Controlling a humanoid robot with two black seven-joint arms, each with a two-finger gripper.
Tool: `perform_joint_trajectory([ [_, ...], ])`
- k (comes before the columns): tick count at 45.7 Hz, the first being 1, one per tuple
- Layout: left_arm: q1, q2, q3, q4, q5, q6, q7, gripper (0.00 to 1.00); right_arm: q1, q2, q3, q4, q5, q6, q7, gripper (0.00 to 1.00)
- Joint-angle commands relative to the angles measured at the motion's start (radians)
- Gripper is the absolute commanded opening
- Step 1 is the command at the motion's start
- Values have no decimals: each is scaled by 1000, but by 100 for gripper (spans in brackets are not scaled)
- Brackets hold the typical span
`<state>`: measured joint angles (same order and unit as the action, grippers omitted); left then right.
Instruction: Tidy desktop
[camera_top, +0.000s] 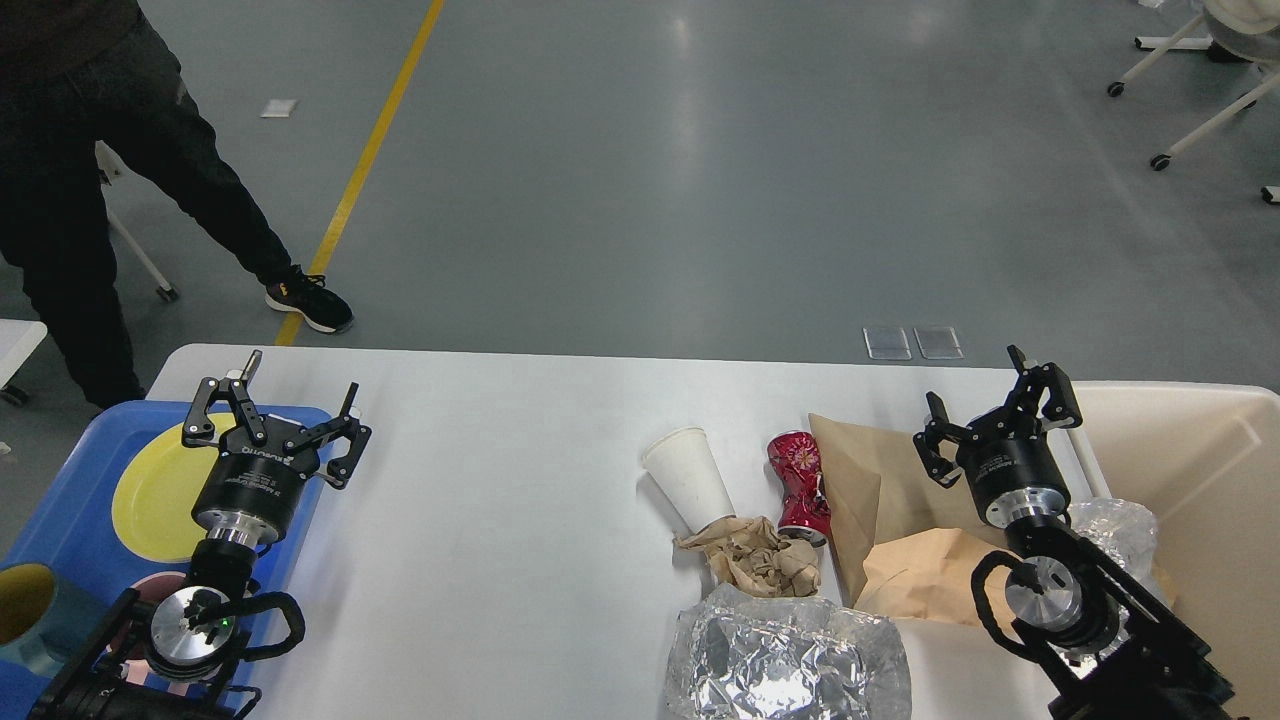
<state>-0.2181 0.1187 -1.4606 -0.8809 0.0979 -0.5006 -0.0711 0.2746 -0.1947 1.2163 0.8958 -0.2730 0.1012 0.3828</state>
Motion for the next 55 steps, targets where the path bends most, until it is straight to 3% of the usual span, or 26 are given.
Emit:
perform_joint_trajectory([
  [1, -7, -2, 2, 10, -1, -1, -1, 97, 1, 0, -1, 0, 0, 0, -1, 100],
  [55, -15, -2, 3, 23, -15, -3, -6, 97, 0, 1, 0, 0, 0, 2, 1, 100],
])
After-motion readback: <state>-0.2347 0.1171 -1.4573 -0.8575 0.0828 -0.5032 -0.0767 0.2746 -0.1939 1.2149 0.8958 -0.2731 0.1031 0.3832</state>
